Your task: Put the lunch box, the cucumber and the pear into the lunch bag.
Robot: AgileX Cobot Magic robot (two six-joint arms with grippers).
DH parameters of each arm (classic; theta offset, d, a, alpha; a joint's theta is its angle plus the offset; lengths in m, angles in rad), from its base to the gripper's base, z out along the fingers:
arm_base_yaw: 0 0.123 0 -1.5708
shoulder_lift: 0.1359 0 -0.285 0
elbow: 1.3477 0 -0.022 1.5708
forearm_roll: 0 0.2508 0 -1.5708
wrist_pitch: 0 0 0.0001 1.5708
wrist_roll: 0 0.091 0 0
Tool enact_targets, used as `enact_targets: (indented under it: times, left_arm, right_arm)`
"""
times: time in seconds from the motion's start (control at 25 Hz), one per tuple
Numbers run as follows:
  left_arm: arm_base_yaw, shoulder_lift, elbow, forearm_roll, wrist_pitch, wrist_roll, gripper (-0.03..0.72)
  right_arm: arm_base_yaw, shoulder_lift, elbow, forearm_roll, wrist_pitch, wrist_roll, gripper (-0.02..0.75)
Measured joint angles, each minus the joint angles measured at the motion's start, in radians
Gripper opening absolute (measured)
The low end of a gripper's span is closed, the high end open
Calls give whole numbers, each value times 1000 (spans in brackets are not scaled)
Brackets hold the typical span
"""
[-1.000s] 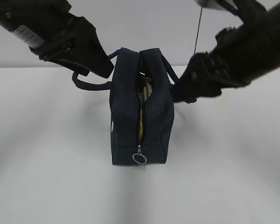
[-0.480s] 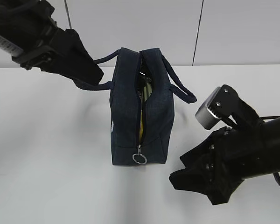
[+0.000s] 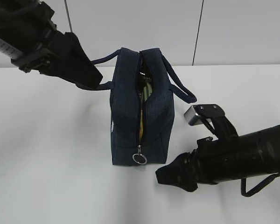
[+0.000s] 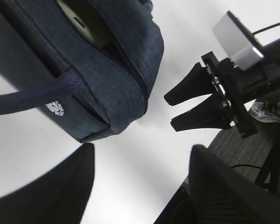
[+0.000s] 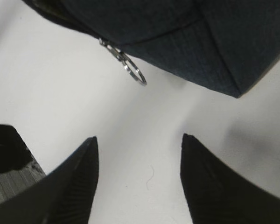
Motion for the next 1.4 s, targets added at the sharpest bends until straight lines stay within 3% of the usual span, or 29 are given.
enact_targets:
  times: [0.24,0.52,1.4]
  left_arm:
    - [0,0,0,0,1,0,435]
    - [0,0,0,12,1,0,434]
    - [0,0,0,27,3,0,433]
  right_arm:
    - [0,82,0,22,127,-371,417]
    - [0,111,-6,83,140,-704,417]
    - [0,267,-176,92,185,-748,416]
